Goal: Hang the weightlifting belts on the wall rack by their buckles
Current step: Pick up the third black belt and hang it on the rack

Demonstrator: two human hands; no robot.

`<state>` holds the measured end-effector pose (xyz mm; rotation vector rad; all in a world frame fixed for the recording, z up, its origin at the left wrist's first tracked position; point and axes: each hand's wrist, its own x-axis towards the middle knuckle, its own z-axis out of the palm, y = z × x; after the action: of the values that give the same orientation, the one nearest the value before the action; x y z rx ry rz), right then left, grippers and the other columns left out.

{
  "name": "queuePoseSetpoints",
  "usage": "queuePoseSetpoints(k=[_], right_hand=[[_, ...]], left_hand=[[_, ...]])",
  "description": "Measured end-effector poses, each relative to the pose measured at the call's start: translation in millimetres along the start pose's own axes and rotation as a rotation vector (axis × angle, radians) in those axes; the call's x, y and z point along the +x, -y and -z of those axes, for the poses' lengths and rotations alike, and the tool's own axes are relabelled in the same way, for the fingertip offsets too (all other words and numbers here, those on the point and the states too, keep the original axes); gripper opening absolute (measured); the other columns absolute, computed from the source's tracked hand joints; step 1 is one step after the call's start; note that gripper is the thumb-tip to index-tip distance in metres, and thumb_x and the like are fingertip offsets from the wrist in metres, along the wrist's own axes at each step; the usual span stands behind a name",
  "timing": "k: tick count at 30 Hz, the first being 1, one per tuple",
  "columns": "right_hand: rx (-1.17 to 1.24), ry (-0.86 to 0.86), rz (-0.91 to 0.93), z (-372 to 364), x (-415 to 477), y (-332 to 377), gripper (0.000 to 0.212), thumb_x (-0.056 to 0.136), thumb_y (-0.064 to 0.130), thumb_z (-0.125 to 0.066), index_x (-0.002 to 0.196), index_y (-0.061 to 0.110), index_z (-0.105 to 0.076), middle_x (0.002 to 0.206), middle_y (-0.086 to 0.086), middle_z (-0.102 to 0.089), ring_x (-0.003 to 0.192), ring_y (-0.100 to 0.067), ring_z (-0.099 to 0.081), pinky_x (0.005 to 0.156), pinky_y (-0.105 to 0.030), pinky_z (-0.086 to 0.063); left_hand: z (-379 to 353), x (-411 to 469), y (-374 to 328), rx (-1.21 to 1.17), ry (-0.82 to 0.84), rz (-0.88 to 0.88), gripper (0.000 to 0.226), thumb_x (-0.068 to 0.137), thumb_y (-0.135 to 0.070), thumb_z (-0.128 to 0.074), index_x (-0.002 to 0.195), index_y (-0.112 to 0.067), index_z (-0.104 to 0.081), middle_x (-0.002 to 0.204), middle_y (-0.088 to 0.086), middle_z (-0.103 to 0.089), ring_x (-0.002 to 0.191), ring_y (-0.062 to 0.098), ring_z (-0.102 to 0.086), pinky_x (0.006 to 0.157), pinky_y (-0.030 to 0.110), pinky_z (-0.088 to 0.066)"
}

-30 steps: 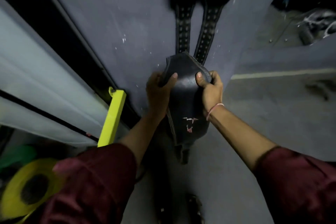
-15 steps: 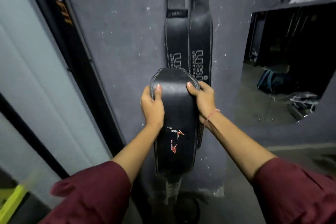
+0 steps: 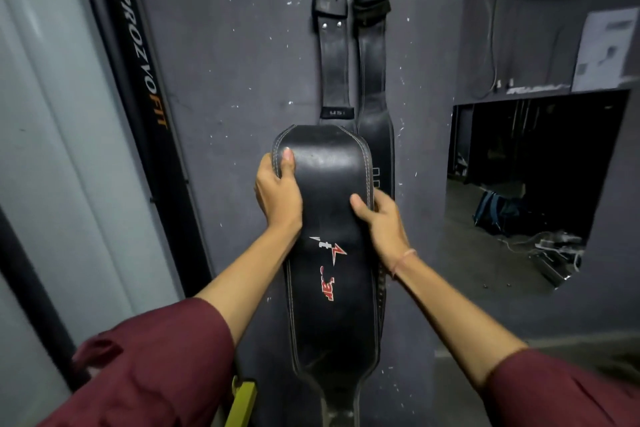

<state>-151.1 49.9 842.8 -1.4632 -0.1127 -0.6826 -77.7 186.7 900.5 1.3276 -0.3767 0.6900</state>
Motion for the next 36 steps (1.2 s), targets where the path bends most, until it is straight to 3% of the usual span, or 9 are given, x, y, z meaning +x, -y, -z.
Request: queuePoseSetpoints(k=[5,9,13,15,20,25,27,33,36], right_hand=[[-0.062,0.054,-0.026,-1,24,25,0.056,0.084,0.030,-0.076,0.132,0.017,-0.053,0.132,-0.005,-0.063,0.122,-0.024,-0.060,0.106,-0.047,-0.048],[0.026,0.110,-0.083,-2,-17,-1,0.039,0.089,0.004,-0.067,0.126,0.015,-0.059,0.118,0.002,-0.072,0.113,-0.020,-0.067,0.092,-0.029,-0.055],[-0.005,0.009,-0.006,-9,-10,12,0.051,0.086,0.027,-0.075,0.132,0.020,-0.053,0.127,0.005,-0.067,0.119,-0.008,-0.062,0.105,-0.031,-0.047],[0.008,-0.046,0.083,-17,6,32,0.030,0.091,0.016,-0.069,0.118,0.023,-0.058,0.116,0.008,-0.070,0.107,-0.002,-0.066,0.095,-0.022,-0.050],[0.165,-0.218,0.201,-30,32,54,0.014,0.089,0.003,-0.067,0.102,-0.002,-0.068,0.100,-0.013,-0.073,0.091,-0.024,-0.067,0.089,-0.047,-0.055],[0.233,-0.270,0.229,-39,54,76,0.006,0.088,0.001,-0.068,0.089,0.007,-0.069,0.086,-0.004,-0.072,0.079,-0.014,-0.067,0.072,-0.029,-0.057],[0.246,-0.263,0.223,-39,60,77,0.005,0.088,0.002,-0.068,0.092,0.004,-0.069,0.087,-0.005,-0.072,0.078,-0.015,-0.068,0.071,-0.029,-0.057],[0.141,-0.164,0.202,-33,67,72,0.021,0.087,0.005,-0.070,0.107,0.007,-0.066,0.104,-0.009,-0.074,0.094,-0.022,-0.072,0.087,-0.039,-0.057],[0.002,-0.057,0.175,-23,49,63,0.048,0.077,0.006,-0.081,0.117,0.016,-0.055,0.116,-0.003,-0.071,0.108,-0.021,-0.069,0.093,-0.038,-0.056]], left_hand=[[-4,20,-21,-0.024,-0.052,-0.002,0.031,0.097,-0.034,-0.054,0.073,-0.015,-0.049,0.066,-0.008,-0.049,0.065,0.012,-0.044,0.066,0.033,-0.039],[-8,29,-28,-0.056,-0.045,0.040,0.038,0.095,-0.031,-0.056,0.062,-0.020,-0.042,0.061,-0.011,-0.041,0.060,0.011,-0.037,0.062,0.032,-0.034],[-8,42,-25,-0.148,0.071,0.086,0.052,0.085,-0.048,-0.059,0.076,0.003,-0.052,0.071,0.002,-0.050,0.069,0.014,-0.045,0.065,0.033,-0.038],[-9,51,-30,-0.135,0.141,0.104,0.055,0.083,-0.049,-0.061,0.085,0.005,-0.058,0.077,0.006,-0.059,0.072,0.016,-0.053,0.069,0.036,-0.046],[-1,60,-42,-0.029,0.402,-0.006,0.035,0.092,-0.045,-0.059,0.108,-0.014,-0.066,0.107,0.004,-0.074,0.103,0.020,-0.070,0.096,0.049,-0.054],[15,18,-7,0.093,0.403,-0.031,0.043,0.091,-0.059,-0.053,0.101,-0.017,-0.054,0.093,-0.003,-0.063,0.086,0.005,-0.057,0.090,0.045,-0.047],[21,6,4,0.089,0.426,-0.011,0.032,0.091,-0.056,-0.059,0.105,-0.028,-0.054,0.105,-0.013,-0.066,0.104,0.003,-0.061,0.100,0.040,-0.047],[19,-1,-1,-0.151,0.301,0.013,0.022,0.090,-0.026,-0.071,0.109,-0.016,-0.065,0.110,0.004,-0.073,0.108,0.024,-0.068,0.100,0.053,-0.050],[18,-2,0,-0.171,0.274,-0.020,0.019,0.090,-0.020,-0.072,0.104,-0.009,-0.064,0.103,0.011,-0.072,0.101,0.028,-0.068,0.096,0.055,-0.050]])
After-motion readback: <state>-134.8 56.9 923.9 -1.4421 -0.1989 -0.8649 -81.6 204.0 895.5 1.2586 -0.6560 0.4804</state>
